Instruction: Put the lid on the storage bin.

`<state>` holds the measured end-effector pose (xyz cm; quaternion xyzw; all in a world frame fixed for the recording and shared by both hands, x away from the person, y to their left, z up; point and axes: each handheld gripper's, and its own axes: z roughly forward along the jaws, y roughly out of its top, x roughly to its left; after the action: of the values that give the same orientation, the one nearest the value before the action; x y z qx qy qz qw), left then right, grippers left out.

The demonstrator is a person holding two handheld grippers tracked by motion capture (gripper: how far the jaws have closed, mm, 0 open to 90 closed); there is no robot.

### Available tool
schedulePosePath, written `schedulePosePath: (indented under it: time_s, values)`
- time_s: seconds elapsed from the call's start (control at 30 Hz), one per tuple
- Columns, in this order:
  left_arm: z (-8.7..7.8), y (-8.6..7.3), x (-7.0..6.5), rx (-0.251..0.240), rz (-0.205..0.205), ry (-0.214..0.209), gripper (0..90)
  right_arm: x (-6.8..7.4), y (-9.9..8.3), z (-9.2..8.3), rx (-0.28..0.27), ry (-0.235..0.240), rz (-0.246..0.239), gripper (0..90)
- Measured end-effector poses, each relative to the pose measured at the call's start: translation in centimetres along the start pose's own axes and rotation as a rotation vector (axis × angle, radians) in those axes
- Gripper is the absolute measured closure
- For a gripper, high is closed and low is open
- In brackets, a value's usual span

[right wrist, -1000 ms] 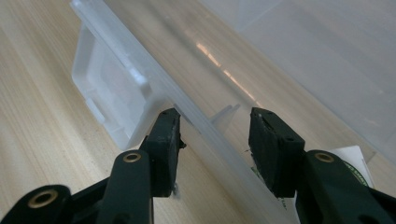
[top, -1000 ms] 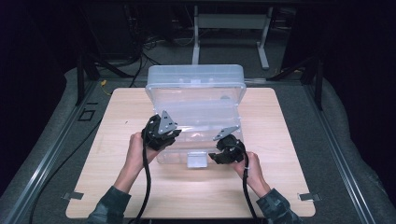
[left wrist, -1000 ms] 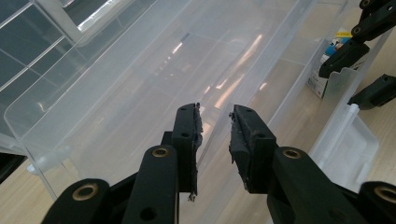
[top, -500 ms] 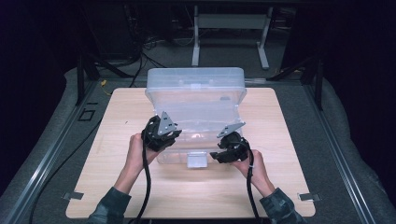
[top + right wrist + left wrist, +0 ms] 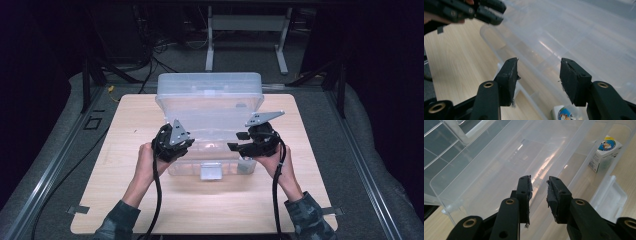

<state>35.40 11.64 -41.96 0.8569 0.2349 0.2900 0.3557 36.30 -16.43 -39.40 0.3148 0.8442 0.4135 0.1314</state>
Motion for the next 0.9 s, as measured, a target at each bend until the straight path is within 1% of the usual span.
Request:
schedulePosePath:
  time_s: [0.03,0.07,0.1,0.23,0.27,0.3,0.37,0.43,0.57,0.67,0.8,0.9]
  values:
    - [0.0,0.0,0.0,0.0,0.0,0.0,71.3,-0.2,0.3,-0.1,-0.013,0.002,0.002,48.1]
    - [0.0,0.0,0.0,-0.001,-0.003,0.0,71.3,-0.5,0.6,0.0,-0.049,0.034,0.007,48.2]
    - [0.0,0.0,0.0,-0.001,-0.002,0.0,71.3,-0.6,0.9,-0.1,-0.043,0.001,0.006,48.4]
    - [-0.1,-0.1,-0.1,-0.003,0.006,0.006,71.4,-1.5,1.8,0.2,-0.054,-0.044,0.035,59.8]
    - [-0.1,-0.1,-0.1,-0.003,0.006,0.007,71.3,-1.7,2.0,0.3,-0.066,-0.054,0.034,63.7]
    - [-0.1,-0.1,-0.1,-0.003,0.005,0.009,71.4,-1.9,2.1,0.5,-0.07,-0.071,0.035,64.6]
    - [-0.1,-0.1,-0.2,-0.003,0.007,0.009,71.4,-2.1,2.3,0.8,-0.069,-0.076,0.05,66.6]
    - [-0.1,-0.1,-0.2,-0.003,0.006,0.009,71.4,-2.4,2.4,1.0,-0.072,-0.082,0.052,68.8]
    - [-0.1,-0.2,-0.4,-0.003,0.014,0.013,71.3,-2.7,2.6,0.9,-0.086,-0.1,0.061,73.7]
    - [-0.1,-0.3,-0.5,-0.005,0.01,0.013,71.4,-2.9,2.8,0.7,-0.108,-0.108,0.064,76.5]
    - [-0.1,-0.5,-0.6,-0.006,0.011,0.003,71.3,-3.0,3.2,0.4,-0.15,-0.134,0.052,79.7]
    - [-0.1,-0.7,-0.7,-0.004,0.006,-0.005,71.3,-3.0,3.3,0.3,-0.172,-0.147,0.069,82.9]
